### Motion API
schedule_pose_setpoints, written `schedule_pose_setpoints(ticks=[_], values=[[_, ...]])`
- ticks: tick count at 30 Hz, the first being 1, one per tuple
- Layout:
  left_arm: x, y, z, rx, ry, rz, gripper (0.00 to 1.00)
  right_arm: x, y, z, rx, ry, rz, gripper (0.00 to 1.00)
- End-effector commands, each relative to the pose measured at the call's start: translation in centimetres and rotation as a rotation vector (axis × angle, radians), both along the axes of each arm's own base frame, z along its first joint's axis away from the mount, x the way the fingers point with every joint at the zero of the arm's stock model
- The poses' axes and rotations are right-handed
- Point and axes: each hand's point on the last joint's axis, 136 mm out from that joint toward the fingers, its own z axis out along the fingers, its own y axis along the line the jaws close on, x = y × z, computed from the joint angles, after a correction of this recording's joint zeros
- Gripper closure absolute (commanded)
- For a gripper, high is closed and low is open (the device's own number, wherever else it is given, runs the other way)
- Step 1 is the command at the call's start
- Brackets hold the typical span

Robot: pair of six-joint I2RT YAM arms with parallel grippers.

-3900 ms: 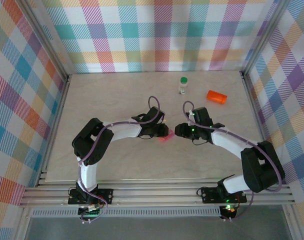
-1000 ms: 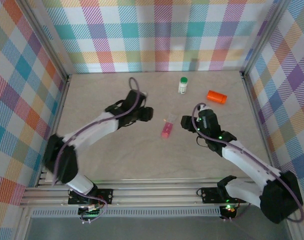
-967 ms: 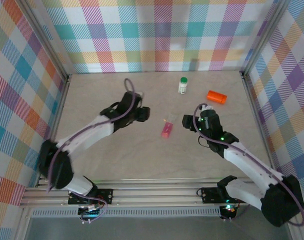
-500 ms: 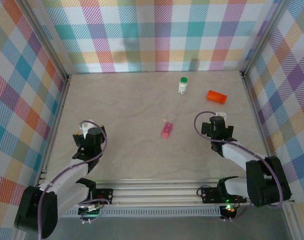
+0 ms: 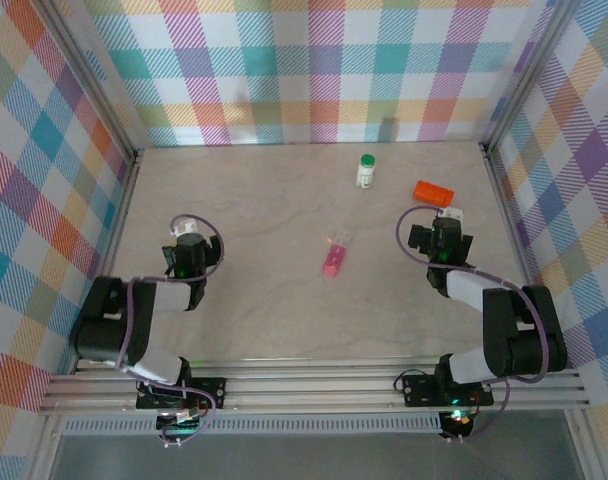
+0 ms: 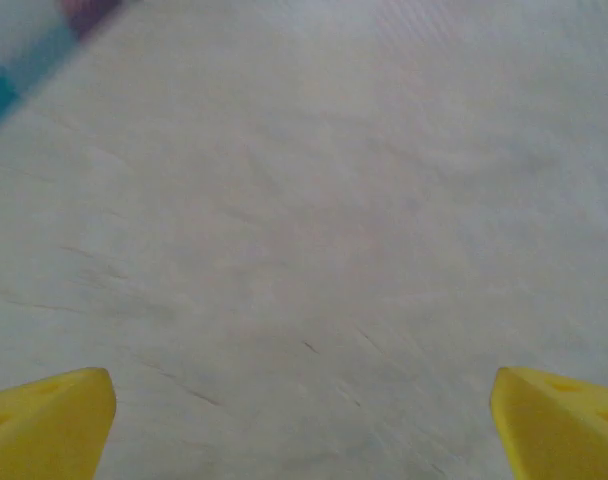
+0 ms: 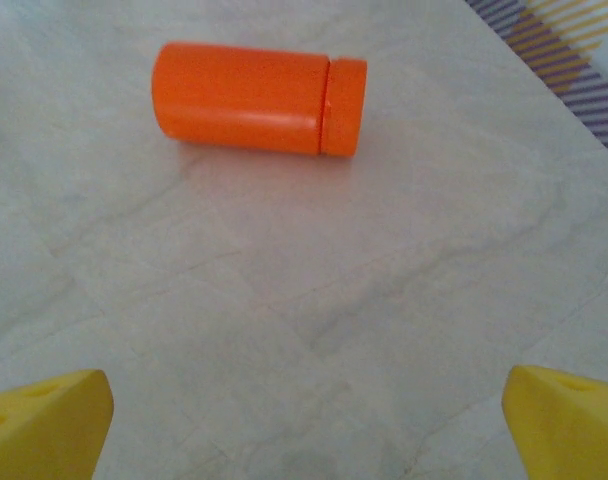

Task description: Sort the pills into containers

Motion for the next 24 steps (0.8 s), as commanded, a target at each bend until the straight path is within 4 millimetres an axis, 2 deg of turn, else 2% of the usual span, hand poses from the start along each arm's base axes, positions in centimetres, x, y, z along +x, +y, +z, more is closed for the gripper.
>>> schedule_pose_setpoints(ticks=[1, 3, 7, 10, 11, 13, 16, 20, 24], values=[[1.6, -1.6, 1.9, -0.027, -0.096, -0.132, 0.04, 0.2, 1.3, 1.6, 0.016, -0.104, 0.094, 0.01], [1.7, -2.2, 1.8, -0.032, -0.088, -0.162, 0.0, 0.3, 2.0, 2.0, 0.012, -0.131, 0.144, 0.01], [1.7, -2.2, 1.8, -0.032, -0.084, -0.161, 0.0, 0.6, 3.5, 2.4, 0.004, -0.175, 0.246, 0.01], [1.6, -2.2, 1.8, -0.032, -0.083, -0.163, 0.0, 0.7, 4.0, 0.9, -0.023, -0.281, 0.288, 0.01], [1.6, -2.1, 1.7, -0.032, -0.084, -0.161, 0.0, 0.5, 4.5, 0.0, -0.004, -0.2, 0.311, 0.01], [1.7, -2.1, 1.8, -0.031, -0.084, -0.16, 0.0, 0.7, 5.6, 0.5, -0.005, -0.227, 0.383, 0.01], [1.7, -2.2, 1.7, -0.033, -0.083, -0.163, 0.0, 0.4, 5.8, 0.4, 0.0, -0.223, 0.4, 0.01], [1.7, -2.2, 1.8, -0.035, -0.083, -0.163, 0.0, 1.5, 4.3, -0.2, 0.106, -0.147, 0.372, 0.01], [1.7, -2.1, 1.8, -0.036, -0.083, -0.164, 0.0, 1.5, 4.3, -0.1, 0.102, -0.156, 0.375, 0.01]])
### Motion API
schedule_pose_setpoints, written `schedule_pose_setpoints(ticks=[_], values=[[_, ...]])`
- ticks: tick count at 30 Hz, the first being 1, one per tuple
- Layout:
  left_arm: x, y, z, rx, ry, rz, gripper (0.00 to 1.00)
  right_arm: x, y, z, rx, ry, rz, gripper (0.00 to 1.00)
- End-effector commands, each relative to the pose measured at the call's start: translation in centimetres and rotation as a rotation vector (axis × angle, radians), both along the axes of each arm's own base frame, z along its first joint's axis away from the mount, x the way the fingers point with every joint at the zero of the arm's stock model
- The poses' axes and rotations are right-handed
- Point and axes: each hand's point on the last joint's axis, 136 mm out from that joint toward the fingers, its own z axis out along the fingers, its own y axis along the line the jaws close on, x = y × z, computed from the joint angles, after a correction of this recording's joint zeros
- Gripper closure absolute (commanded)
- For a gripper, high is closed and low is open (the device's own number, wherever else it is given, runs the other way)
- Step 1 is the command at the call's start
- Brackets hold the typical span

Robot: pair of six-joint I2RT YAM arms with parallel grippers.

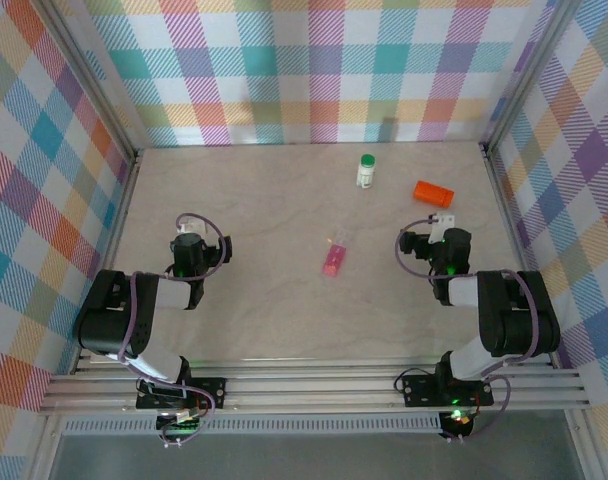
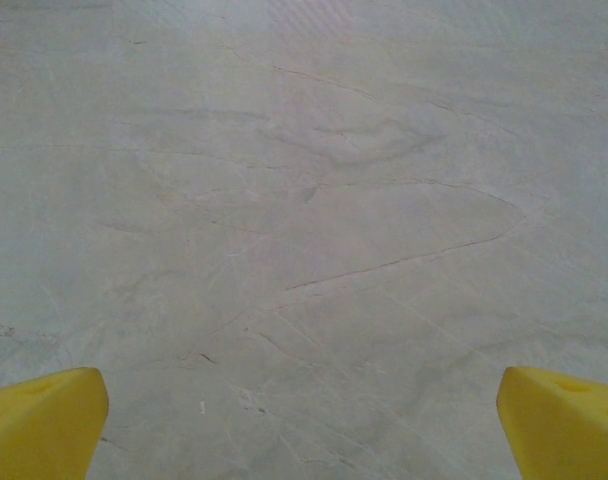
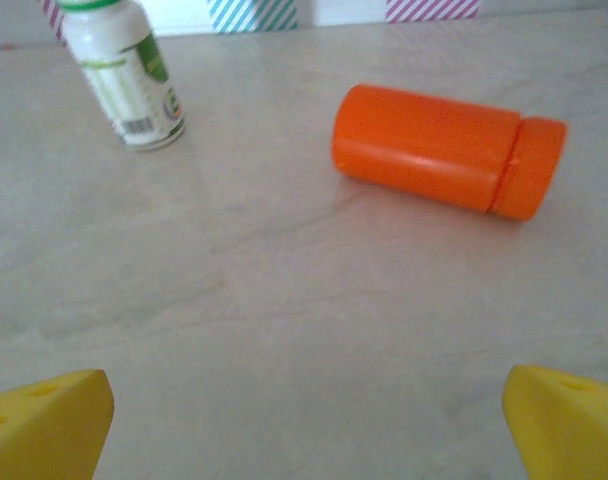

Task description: Sort the pills into containers

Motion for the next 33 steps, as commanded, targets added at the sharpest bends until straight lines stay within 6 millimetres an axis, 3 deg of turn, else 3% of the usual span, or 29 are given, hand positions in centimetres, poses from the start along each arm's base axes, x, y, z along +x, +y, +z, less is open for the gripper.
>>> schedule_pose_setpoints(ticks=[1, 25, 33], values=[[0.68, 0.17, 1.33, -0.003, -0.049, -0.005, 0.0, 0.07, 1.0, 0.27, 0.032, 0.003, 0.048, 0.01], [0.7, 0.19, 1.32, -0.003, -0.048, -0.006, 0.0, 0.08, 0.99, 0.34, 0.033, 0.001, 0.048, 0.01], [0.97, -0.71, 1.19, -0.023, -0.028, -0.075, 0.0, 0.08, 1.01, 0.33, 0.032, 0.001, 0.049, 0.01]])
